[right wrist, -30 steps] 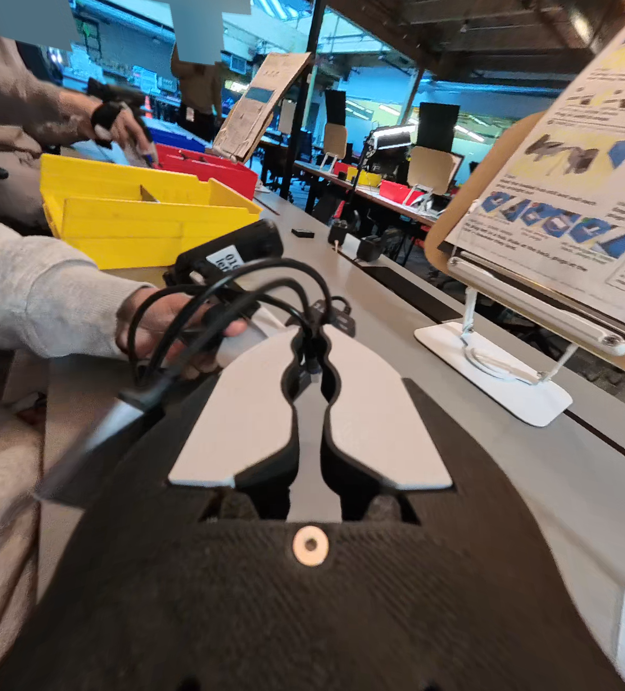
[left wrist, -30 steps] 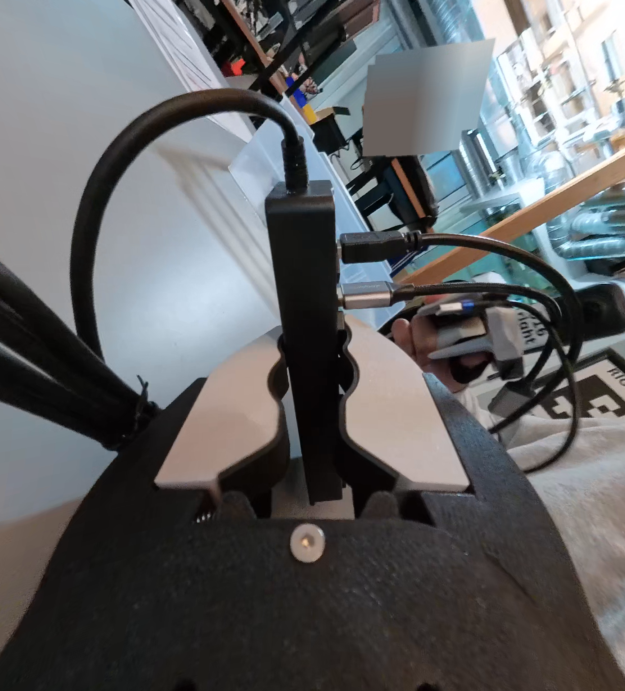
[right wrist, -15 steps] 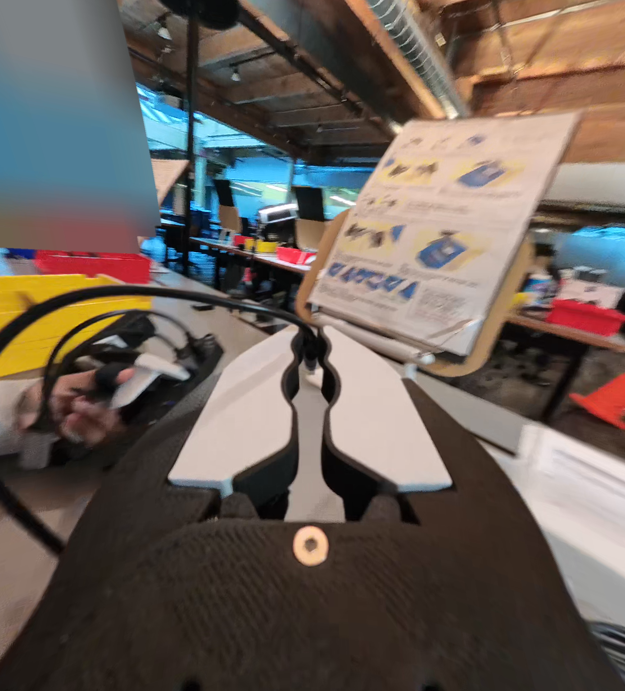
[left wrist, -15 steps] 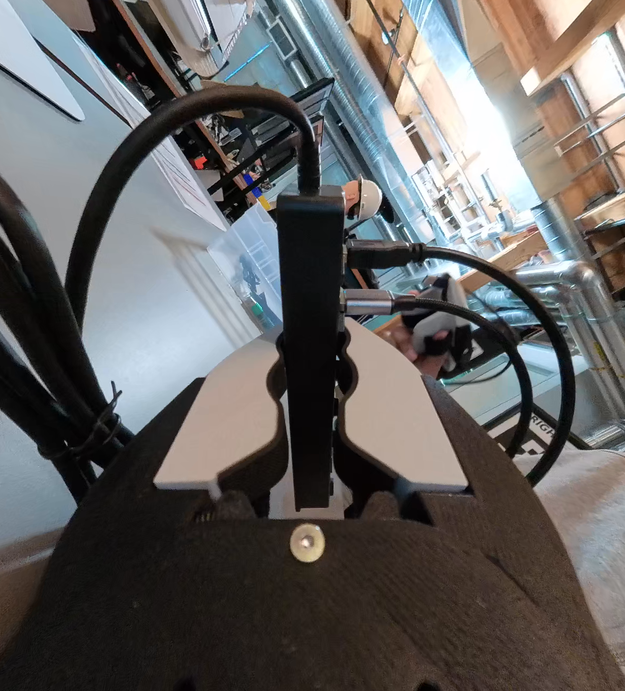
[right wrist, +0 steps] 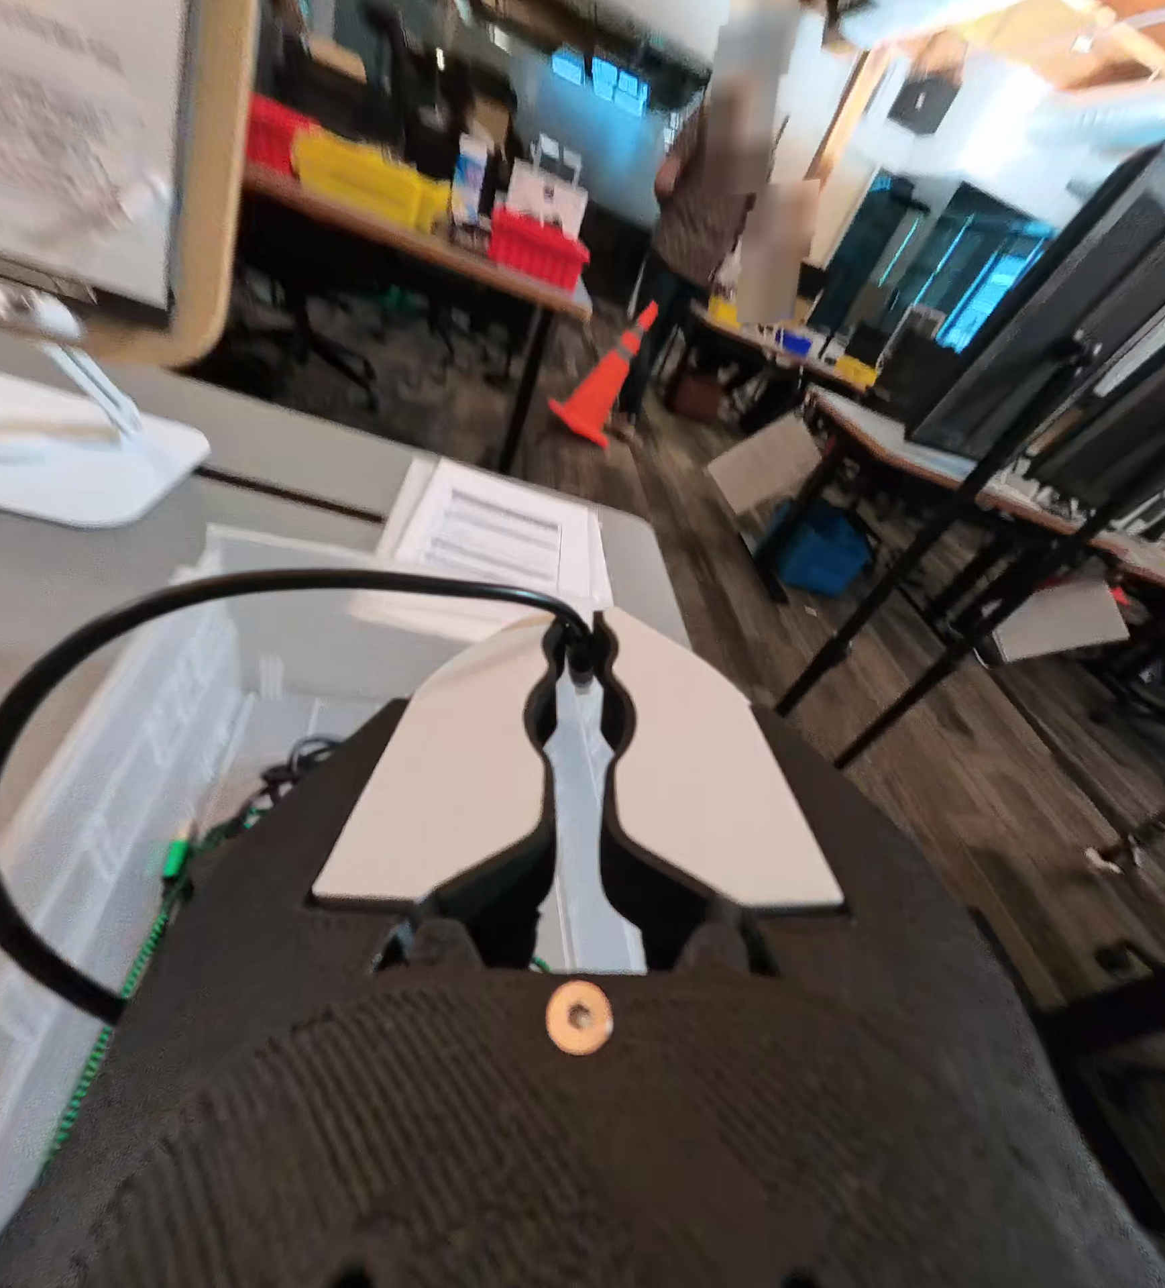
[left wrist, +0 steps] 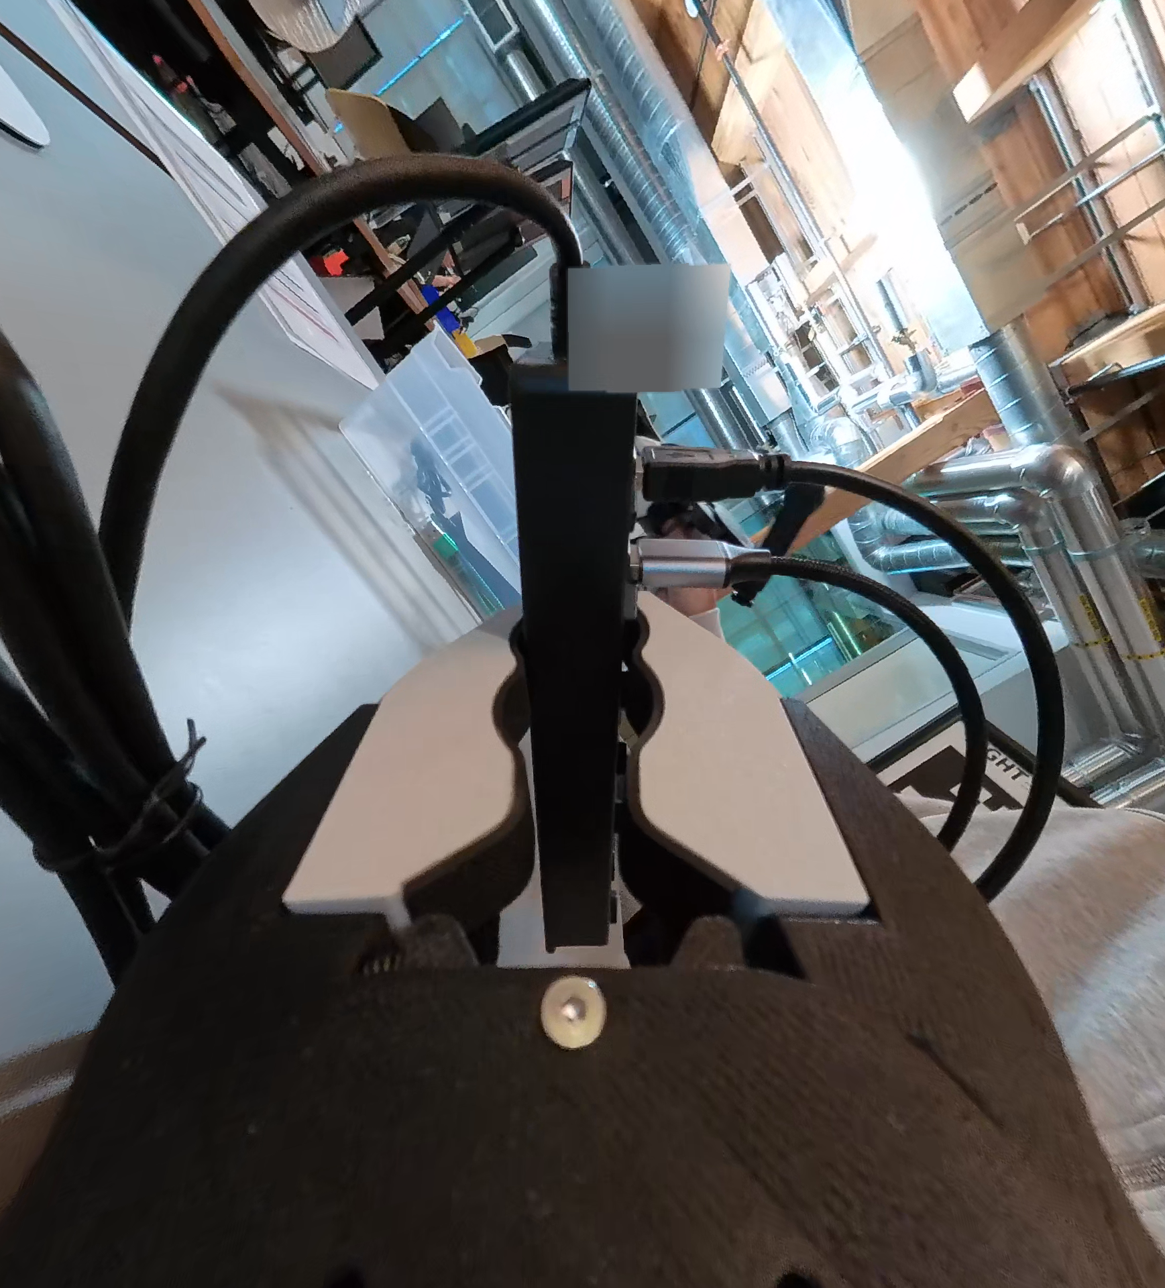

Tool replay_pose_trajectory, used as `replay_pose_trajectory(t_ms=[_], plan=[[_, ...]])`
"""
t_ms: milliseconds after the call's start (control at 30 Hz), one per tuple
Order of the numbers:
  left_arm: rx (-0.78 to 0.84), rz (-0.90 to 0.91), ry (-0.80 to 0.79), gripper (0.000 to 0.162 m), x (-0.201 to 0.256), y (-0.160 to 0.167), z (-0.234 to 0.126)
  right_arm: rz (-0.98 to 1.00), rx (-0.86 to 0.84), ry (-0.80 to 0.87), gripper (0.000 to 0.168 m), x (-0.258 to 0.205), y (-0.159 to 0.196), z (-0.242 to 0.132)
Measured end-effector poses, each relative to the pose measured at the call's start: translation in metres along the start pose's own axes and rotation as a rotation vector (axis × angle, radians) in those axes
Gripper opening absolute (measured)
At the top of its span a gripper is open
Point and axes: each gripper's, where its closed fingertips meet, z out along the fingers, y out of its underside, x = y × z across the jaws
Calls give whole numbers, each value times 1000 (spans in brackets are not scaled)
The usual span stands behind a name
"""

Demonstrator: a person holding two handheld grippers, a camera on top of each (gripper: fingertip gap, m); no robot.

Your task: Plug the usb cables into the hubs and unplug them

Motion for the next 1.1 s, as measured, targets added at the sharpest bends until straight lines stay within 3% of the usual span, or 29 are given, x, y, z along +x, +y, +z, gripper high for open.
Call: replay_pose_trajectory(t_ms=[167,267,333,433,533,667,700,800,867,1000,1100], plan=[[-16,6,-1,26,1,4,2,-74,-202,-10,9,-18,58,30],[-24,10,2,26,1,7,2,-99,-373,29,39,-17,93,36],[-31,16,0,26,1,8,3,-88,-383,24,50,-16,95,33],[-35,19,-1,26,0,9,3,-29,-326,29,53,-14,80,24],[-33,28,-7,26,0,9,4,0,-177,-20,47,-35,39,9],[-25,79,-42,25,-2,9,4,15,126,-305,39,-137,-37,-36],[-29,90,-47,25,-2,9,4,-69,196,-375,33,-168,-48,-51],[-67,100,-36,25,1,15,6,-459,416,-360,6,-236,-68,-90],[-85,109,-28,25,3,19,8,-577,547,-377,0,-269,-80,-117],[-118,133,-17,25,7,26,10,-540,513,-437,0,-285,-86,-130],[-134,126,-3,25,8,29,12,-448,538,-679,0,-314,-79,-151]])
